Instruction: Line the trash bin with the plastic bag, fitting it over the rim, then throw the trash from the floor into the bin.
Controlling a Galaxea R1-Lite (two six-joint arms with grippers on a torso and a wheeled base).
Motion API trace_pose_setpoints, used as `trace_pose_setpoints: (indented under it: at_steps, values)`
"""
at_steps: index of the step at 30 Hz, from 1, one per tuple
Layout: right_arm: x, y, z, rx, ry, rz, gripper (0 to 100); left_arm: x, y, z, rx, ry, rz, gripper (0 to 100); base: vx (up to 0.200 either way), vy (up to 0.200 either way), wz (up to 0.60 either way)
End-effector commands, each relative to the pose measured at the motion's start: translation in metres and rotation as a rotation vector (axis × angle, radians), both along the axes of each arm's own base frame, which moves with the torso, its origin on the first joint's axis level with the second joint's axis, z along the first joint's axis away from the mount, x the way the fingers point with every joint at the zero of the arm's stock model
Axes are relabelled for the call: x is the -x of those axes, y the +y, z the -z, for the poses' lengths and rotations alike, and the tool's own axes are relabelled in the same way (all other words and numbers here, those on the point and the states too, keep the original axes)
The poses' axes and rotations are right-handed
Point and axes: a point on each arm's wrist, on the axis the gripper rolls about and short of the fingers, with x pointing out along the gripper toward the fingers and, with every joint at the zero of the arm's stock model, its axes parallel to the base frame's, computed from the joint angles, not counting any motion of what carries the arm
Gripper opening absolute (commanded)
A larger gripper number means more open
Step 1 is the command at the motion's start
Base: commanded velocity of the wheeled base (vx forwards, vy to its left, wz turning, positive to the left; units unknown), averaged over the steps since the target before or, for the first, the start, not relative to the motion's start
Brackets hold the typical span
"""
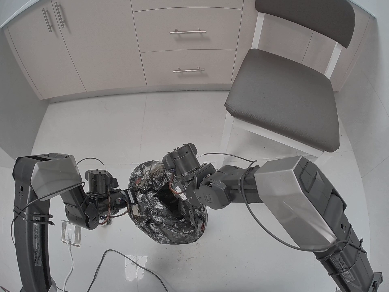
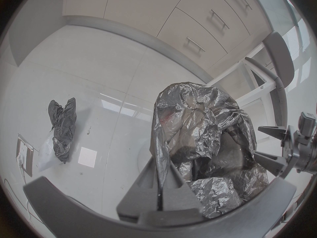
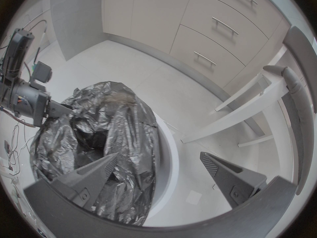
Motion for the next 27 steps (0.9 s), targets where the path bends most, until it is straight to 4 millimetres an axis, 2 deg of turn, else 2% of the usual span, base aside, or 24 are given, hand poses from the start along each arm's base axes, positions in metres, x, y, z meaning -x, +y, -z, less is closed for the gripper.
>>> trace_pose_setpoints:
  at_steps: [1,6,15,20,25,27]
  values:
    - [-0.010,-0.010,0.008,0.013,0.012,0.024,100,0.000,0.000,0.000,0.002,-0.009,0.000,0,0.000,0.000,0.00]
    - [-0.029,-0.031,0.011,0.017,0.016,0.081,100,-0.001,0.000,0.001,0.006,-0.021,-0.001,0,0.000,0.000,0.00]
    - [-0.033,-0.037,0.000,0.018,-0.002,0.085,100,0.000,0.000,0.001,0.007,-0.021,0.000,0,0.000,0.000,0.00]
    - [-0.040,-0.047,-0.006,0.010,-0.012,0.109,100,0.000,0.000,0.001,0.007,-0.018,0.000,0,0.000,0.000,0.00]
    - [-0.046,-0.054,-0.006,0.011,-0.010,0.127,100,0.001,0.000,0.002,0.005,-0.019,0.001,0,0.000,0.000,0.00]
    - [-0.052,-0.061,0.001,0.020,-0.001,0.144,100,0.001,0.000,0.002,0.006,-0.025,0.001,0,0.000,0.000,0.00]
